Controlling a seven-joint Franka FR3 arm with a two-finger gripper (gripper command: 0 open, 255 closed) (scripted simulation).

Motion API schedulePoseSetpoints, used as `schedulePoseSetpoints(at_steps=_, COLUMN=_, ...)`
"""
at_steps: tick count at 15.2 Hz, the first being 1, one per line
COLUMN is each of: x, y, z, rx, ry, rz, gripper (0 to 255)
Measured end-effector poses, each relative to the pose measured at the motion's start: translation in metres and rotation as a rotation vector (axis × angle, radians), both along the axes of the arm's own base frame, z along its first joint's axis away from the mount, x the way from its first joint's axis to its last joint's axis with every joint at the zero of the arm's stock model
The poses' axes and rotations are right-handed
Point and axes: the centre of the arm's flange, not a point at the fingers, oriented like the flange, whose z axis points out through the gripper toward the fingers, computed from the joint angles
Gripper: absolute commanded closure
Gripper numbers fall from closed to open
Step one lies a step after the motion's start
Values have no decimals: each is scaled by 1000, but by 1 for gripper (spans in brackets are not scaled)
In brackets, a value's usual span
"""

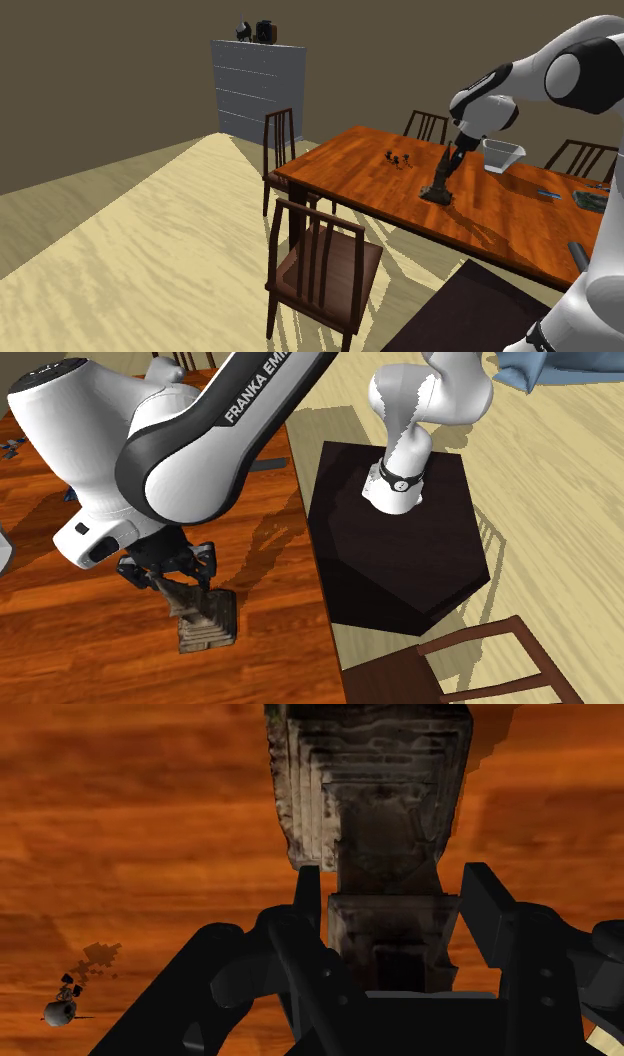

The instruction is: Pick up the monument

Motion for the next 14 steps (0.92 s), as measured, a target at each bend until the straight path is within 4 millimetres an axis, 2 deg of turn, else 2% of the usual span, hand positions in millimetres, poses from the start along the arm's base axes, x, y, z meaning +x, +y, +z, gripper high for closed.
schedulePoseSetpoints(at_steps=14, x=0, y=2, z=70, rx=0, ry=0, rz=0, gripper=255)
